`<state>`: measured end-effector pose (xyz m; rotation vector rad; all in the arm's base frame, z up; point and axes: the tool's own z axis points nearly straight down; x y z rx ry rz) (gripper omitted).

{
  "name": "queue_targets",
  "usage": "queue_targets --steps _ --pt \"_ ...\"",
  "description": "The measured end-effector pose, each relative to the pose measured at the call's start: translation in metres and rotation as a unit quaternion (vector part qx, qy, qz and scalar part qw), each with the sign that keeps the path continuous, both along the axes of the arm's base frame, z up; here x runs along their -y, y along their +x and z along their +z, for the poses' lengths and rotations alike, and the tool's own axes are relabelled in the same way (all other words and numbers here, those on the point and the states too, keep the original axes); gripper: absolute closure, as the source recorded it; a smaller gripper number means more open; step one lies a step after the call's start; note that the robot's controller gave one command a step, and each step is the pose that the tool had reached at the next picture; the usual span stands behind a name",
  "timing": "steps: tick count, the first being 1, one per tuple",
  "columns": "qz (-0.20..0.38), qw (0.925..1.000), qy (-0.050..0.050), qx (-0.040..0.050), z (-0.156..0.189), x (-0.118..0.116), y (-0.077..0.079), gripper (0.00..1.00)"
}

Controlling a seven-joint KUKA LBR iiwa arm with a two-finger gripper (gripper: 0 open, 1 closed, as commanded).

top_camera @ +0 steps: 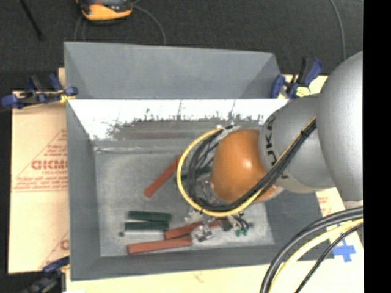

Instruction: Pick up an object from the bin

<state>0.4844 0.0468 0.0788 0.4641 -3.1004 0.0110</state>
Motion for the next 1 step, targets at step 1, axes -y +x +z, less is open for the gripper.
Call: queue_targets --steps 1 --pt "0.009 0.9999 0.003 0.0043 0.1256 0.0334 0.0192 1.00"
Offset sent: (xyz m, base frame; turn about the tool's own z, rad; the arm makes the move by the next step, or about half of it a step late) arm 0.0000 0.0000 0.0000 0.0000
